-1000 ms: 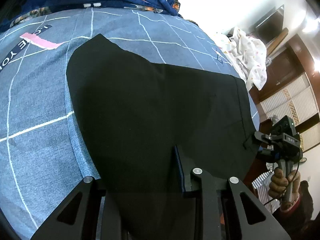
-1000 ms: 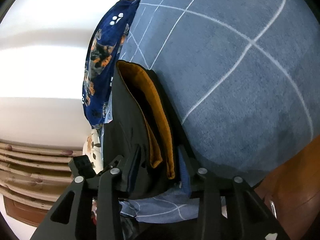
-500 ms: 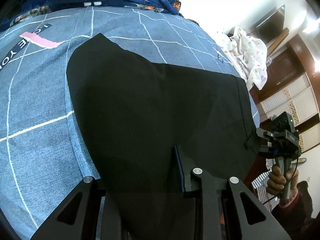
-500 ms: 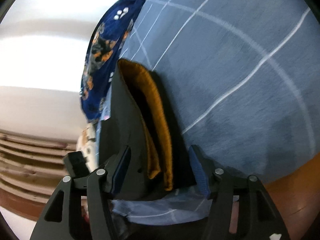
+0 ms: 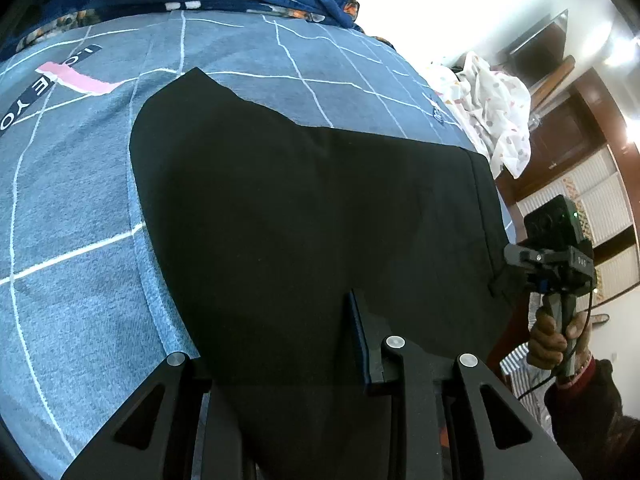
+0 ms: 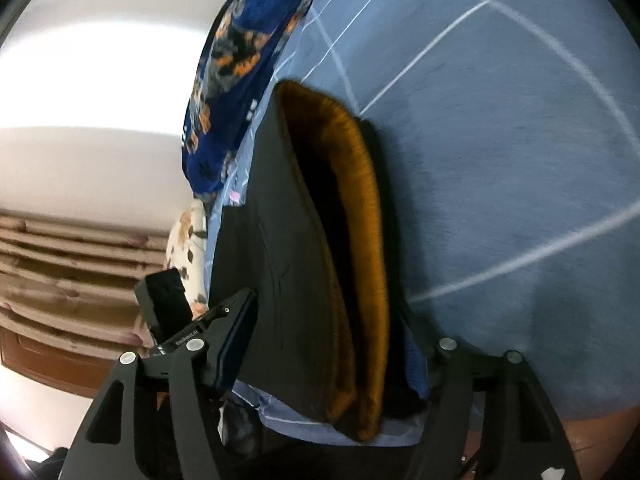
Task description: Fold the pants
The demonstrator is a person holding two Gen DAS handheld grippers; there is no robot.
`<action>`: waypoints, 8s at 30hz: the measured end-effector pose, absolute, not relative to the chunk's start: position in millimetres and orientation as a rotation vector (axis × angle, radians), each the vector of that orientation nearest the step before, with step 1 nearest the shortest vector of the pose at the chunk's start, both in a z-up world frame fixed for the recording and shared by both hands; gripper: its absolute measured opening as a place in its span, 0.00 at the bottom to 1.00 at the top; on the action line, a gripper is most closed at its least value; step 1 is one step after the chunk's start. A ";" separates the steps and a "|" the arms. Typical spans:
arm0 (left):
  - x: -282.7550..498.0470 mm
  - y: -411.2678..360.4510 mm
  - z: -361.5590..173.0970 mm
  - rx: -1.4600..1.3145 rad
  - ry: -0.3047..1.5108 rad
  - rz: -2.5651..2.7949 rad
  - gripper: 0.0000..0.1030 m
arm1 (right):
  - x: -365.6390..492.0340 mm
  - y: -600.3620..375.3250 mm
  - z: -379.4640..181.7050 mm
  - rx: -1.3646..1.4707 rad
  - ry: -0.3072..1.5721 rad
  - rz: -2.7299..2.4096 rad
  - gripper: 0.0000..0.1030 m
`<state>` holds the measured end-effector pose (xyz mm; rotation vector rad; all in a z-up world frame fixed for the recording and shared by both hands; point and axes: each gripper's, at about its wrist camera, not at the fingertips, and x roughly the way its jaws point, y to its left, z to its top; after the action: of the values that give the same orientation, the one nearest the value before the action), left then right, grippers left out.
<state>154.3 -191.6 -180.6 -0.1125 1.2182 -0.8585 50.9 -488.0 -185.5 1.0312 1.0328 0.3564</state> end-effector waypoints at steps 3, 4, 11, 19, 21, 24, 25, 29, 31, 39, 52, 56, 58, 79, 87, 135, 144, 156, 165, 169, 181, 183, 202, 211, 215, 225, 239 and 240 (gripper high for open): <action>153.7 -191.0 -181.1 -0.111 1.213 -0.859 0.26 | 57.2 -472.8 -178.6 0.904 1.059 0.321 0.45; 153.3 -191.6 -180.8 -0.106 1.210 -0.858 0.26 | 57.0 -470.3 -177.2 0.855 1.075 0.280 0.36; 140.9 -203.3 -174.5 -0.005 1.154 -0.811 0.26 | 48.2 -481.1 -187.2 0.913 1.035 0.263 0.28; 132.5 -209.1 -170.3 0.065 1.105 -0.770 0.26 | 49.4 -479.9 -189.3 0.934 1.013 0.256 0.28; 131.3 -209.5 -169.5 0.079 1.099 -0.763 0.26 | 47.8 -480.3 -189.9 0.943 1.004 0.252 0.28; 130.0 -210.7 -168.0 0.096 1.090 -0.752 0.26 | 45.5 -480.0 -189.7 0.945 1.001 0.244 0.28; 130.0 -211.1 -167.8 0.099 1.089 -0.749 0.26 | 45.5 -479.8 -189.7 0.947 1.002 0.242 0.28; 129.8 -213.1 -167.5 0.108 1.084 -0.738 0.26 | 46.6 -479.4 -189.2 0.946 1.004 0.239 0.28; 129.1 -213.9 -167.3 0.115 1.080 -0.733 0.26 | 46.9 -479.3 -189.0 0.945 1.003 0.240 0.28; 125.7 -216.7 -165.5 0.148 1.060 -0.718 0.26 | 46.9 -479.7 -189.5 0.946 1.002 0.240 0.28; 121.7 -211.2 -159.4 0.165 1.029 -0.704 0.25 | 44.5 -478.2 -191.9 1.022 1.002 0.233 0.28; 120.1 -206.7 -156.9 0.162 1.025 -0.699 0.24 | 43.3 -476.3 -192.5 1.061 0.998 0.243 0.27; 119.5 -203.9 -155.4 0.158 1.025 -0.697 0.23 | 43.0 -473.7 -191.9 1.075 0.997 0.248 0.26; 132.9 -195.4 -168.4 0.103 1.125 -0.774 0.33 | 53.9 -462.3 -196.9 1.050 1.030 0.266 0.33; 115.0 -198.9 -150.5 0.169 0.999 -0.729 0.17 | 47.2 -461.8 -193.5 1.089 0.999 0.263 0.24; 281.7 43.4 -61.0 0.087 0.794 -0.200 0.17 | 305.8 -235.6 -123.5 0.988 0.959 0.740 0.22; 349.6 52.3 -96.2 0.090 0.802 -0.152 0.17 | 367.7 -222.5 -146.2 0.992 0.935 0.729 0.22; 372.8 62.5 -156.1 0.016 0.863 -0.145 0.19 | 379.4 -227.1 -201.9 1.028 1.004 0.631 0.21; 362.3 70.2 -165.5 0.018 0.863 -0.050 0.52 | 375.6 -227.5 -211.5 0.984 1.038 0.584 0.19; 359.2 79.4 -161.5 0.021 0.833 0.028 0.70 | 380.9 -221.5 -208.7 0.919 1.038 0.555 0.17; 266.1 86.9 -83.3 0.075 0.567 0.158 0.94 | 318.1 -253.6 -152.0 0.874 0.844 0.404 0.37; 242.6 78.2 -69.6 0.081 0.520 0.168 0.98 | 300.5 -245.6 -130.2 0.778 0.822 0.396 0.43; 80.0 28.7 -0.4 0.106 0.435 -0.006 1.00 | 145.2 -197.3 -60.6 0.462 0.745 0.340 0.66; 62.7 30.0 9.7 0.037 0.449 -0.066 1.00 | 104.3 -178.6 -21.4 0.293 0.609 0.241 0.75; 60.3 32.8 14.1 0.018 0.442 -0.075 1.00 | 95.4 -174.3 -11.4 0.256 0.580 0.241 0.81; 56.6 30.9 17.7 0.025 0.437 -0.077 1.00 | 88.7 -172.0 -8.4 0.269 0.584 0.251 0.82; 54.5 32.5 18.4 0.014 0.448 -0.074 1.00 | 82.9 -170.9 -7.7 0.261 0.577 0.244 0.86; 54.9 32.4 18.5 0.015 0.446 -0.074 1.00 | 82.9 -170.9 -7.7 0.261 0.578 0.245 0.86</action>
<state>54.9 32.4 18.5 0.0147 0.4465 -0.0742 82.9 -170.9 -7.7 0.2612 0.5778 0.2450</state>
